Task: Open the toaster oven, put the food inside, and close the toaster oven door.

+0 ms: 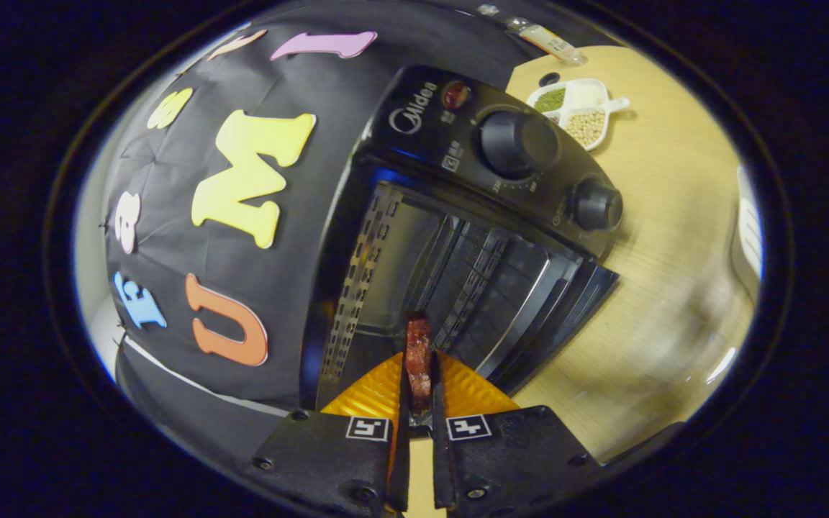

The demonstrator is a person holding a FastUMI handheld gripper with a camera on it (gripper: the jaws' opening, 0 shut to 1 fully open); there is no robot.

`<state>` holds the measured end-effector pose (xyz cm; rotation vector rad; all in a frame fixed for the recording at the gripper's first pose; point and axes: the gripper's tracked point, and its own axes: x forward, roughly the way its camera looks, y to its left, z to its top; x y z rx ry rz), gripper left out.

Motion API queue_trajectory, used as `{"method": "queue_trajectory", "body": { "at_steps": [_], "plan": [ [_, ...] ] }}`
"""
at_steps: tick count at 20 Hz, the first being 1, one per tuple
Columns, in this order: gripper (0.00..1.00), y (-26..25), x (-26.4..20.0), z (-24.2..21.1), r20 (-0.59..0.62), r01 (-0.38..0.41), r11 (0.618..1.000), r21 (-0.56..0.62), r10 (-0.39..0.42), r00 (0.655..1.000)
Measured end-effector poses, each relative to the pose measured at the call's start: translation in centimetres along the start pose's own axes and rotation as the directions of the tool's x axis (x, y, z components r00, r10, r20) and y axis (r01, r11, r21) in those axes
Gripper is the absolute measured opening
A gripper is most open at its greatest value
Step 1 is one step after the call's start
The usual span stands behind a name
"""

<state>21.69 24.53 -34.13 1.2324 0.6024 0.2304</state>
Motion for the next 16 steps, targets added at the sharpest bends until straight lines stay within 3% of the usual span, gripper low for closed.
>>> {"method": "queue_trajectory", "body": {
  "at_steps": [4,9,11,14,16],
  "plan": [
    [0.17,0.5,2.3,-1.6,0.034,-0.022,0.999,0.046,0.021,0.999],
    [0.21,1.2,4.3,-2.9,0.014,0.012,1.0,0.018,-0.012,1.0],
    [0.28,1.4,3.8,-3.5,0.004,0.004,1.0,-0.013,-0.004,1.0],
    [0.59,1.4,3.6,-3.2,-0.016,0.048,0.995,-0.086,-0.049,0.999],
    [0.68,0.8,3.0,-3.1,-0.018,0.086,0.983,-0.161,-0.09,0.996]
  ]
}}
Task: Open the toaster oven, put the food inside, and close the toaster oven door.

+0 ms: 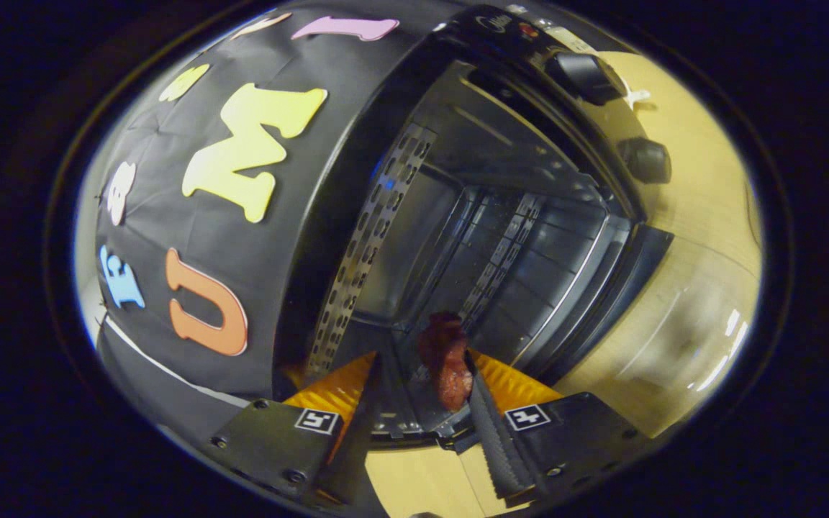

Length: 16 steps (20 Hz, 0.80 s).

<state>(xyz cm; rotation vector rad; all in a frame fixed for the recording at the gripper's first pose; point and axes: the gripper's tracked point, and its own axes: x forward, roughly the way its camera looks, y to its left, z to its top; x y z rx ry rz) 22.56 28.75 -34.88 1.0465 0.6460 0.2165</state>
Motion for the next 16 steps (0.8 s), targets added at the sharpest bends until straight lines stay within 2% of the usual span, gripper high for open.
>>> {"method": "queue_trajectory", "body": {
  "at_steps": [1,2,4,7,11,13,16],
  "plan": [
    [0.75,-0.4,-0.4,0.2,0.003,0.021,0.998,-0.061,-0.02,1.0],
    [0.88,-0.6,-0.9,0.4,0.007,0.032,0.994,-0.104,-0.031,0.999],
    [0.94,-0.6,-1.6,0.9,0.014,0.049,0.984,-0.17,-0.047,0.999],
    [1.0,-1.2,-3.1,1.3,0.004,0.075,0.963,-0.257,-0.077,0.997],
    [1.0,-1.7,-6.2,1.7,-0.01,0.089,0.922,-0.376,-0.1,0.995],
    [0.99,-2.2,-8.3,1.8,-0.019,0.097,0.892,-0.442,-0.117,0.993],
    [1.0,-3.3,-11.7,1.9,-0.035,0.113,0.82,-0.561,-0.16,0.986]
  ]
}}
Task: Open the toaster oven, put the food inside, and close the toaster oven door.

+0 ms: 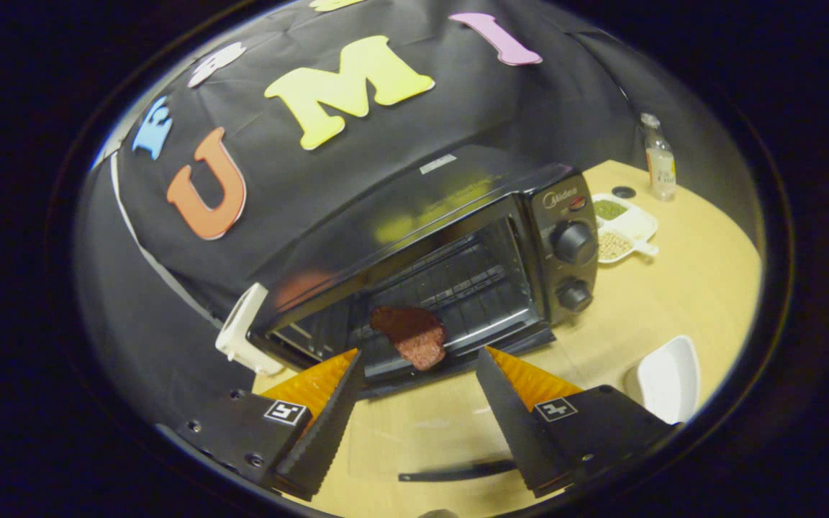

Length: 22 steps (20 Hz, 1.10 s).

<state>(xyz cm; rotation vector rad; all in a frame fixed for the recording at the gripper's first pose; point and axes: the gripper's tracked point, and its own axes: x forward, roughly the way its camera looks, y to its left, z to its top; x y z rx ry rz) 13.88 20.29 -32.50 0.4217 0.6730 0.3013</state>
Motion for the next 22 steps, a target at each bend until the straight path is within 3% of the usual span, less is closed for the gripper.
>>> {"method": "queue_trajectory", "body": {
  "at_steps": [4,12,22],
  "plan": [
    [1.0,-3.7,-3.6,-1.2,-0.045,0.074,0.985,-0.154,-0.082,0.996],
    [1.0,-7.6,-8.4,-8.0,-0.152,0.137,0.959,-0.246,-0.178,0.972],
    [1.0,-6.7,-5.2,-15.0,-0.266,0.095,0.936,-0.339,-0.192,0.945]
  ]
}}
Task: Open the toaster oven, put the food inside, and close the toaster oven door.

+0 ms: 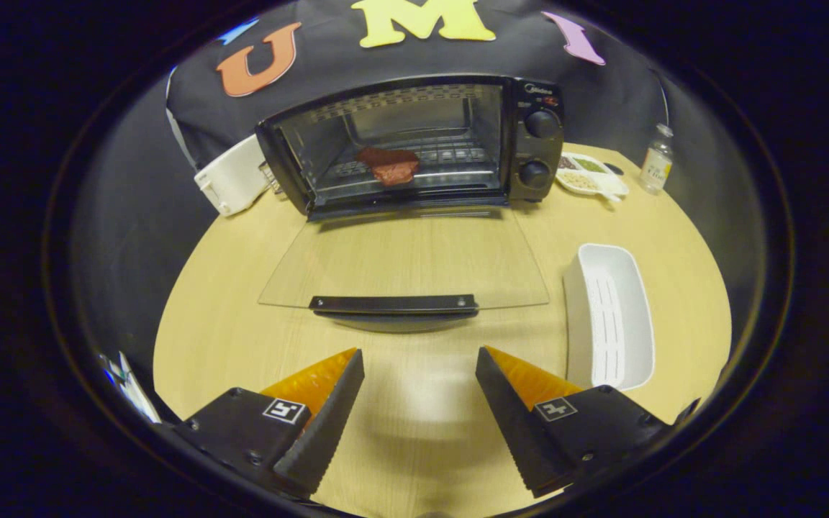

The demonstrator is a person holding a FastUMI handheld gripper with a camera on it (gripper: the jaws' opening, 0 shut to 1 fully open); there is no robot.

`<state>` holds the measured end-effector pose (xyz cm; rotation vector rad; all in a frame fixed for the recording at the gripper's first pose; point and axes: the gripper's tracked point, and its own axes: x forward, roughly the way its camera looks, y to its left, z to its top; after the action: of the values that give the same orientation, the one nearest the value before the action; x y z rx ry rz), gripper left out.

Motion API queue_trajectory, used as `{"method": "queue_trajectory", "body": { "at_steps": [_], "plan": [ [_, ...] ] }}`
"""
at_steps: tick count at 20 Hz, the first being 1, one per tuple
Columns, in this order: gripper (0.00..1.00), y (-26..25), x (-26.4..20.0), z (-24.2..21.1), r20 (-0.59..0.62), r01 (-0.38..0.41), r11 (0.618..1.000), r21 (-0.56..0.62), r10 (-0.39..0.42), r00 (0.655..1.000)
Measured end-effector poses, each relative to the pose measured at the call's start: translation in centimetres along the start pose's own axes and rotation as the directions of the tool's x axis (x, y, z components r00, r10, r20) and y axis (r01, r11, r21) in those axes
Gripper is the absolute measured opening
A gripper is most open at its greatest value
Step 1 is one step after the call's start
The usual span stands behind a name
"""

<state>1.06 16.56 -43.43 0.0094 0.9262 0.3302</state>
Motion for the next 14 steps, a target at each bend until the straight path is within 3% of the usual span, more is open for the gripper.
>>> {"method": "queue_trajectory", "body": {
  "at_steps": [5,14],
  "plan": [
    [1.0,0.4,2.3,0.1,-0.003,0.048,0.997,-0.058,-0.048,0.999],
    [1.0,0.5,2.8,0.6,-0.018,0.055,0.998,-0.043,-0.056,0.998]
  ]
}}
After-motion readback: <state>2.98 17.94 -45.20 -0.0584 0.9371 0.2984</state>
